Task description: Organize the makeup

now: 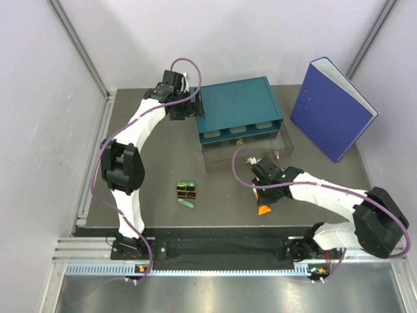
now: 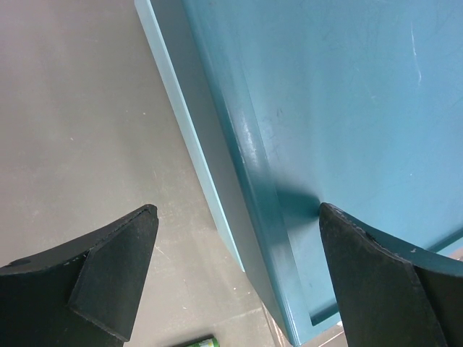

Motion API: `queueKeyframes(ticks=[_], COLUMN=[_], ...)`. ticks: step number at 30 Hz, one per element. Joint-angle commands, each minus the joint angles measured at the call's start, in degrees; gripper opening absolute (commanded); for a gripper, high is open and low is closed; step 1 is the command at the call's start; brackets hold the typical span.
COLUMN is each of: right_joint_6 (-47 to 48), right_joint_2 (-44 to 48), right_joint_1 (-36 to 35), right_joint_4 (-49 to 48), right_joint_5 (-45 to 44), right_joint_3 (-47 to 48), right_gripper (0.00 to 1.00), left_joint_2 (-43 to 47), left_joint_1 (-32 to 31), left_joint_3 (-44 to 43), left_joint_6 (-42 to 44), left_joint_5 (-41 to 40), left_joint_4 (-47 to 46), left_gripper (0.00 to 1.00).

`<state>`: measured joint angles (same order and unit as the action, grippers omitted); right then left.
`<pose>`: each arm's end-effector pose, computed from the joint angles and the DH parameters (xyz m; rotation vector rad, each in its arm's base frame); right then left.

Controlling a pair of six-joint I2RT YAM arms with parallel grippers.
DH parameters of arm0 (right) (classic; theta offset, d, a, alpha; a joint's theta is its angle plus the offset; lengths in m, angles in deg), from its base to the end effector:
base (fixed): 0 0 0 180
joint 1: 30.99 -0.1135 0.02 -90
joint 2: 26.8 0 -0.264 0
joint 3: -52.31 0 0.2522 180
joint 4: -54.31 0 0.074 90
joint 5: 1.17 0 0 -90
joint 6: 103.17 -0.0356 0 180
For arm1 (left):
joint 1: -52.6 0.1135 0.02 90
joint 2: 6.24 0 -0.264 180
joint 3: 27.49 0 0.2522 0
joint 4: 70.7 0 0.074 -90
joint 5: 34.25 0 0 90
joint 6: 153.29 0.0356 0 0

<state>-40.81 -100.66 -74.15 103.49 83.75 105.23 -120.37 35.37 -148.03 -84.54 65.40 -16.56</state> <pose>0.1622 0.1478 0.1740 -0.3568 2.7796 0.1832 0.4299 -0.1396 0.3019 -0.0060 2.4521 -0.5075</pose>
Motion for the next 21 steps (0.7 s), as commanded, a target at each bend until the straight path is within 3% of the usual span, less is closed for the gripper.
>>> queueKeyframes(ticks=[1, 9, 16, 21], right_joint_6=[5.57, 14.19, 16.21, 18.93], right_joint_2=[4.43, 8.91, 4.53, -4.34], right_joint_1=[-3.07, -3.51, -3.43, -3.43], right_joint_4=[2.98, 6.16, -1.84, -4.13], right_joint_5=[6.65, 13.08, 5.98, -2.38], right_joint_3=[7.77, 22.16, 30.62, 37.81], right_gripper=[0.0, 0.0, 0.0, 0.02], left_joint_2=[0.31, -1.36, -2.42, -2.68], left_joint_1=[0.18, 0.18, 0.18, 0.18], left_joint_3=[-2.11, -2.73, -2.73, -3.17], left_joint_6=[0.6, 0.69, 1.04, 1.48], left_joint_5=[0.72, 2.21, 2.48, 2.13], left_joint_4=[0.23, -0.3, -0.3, 0.13], left_gripper=[0.97, 0.97, 0.97, 0.97])
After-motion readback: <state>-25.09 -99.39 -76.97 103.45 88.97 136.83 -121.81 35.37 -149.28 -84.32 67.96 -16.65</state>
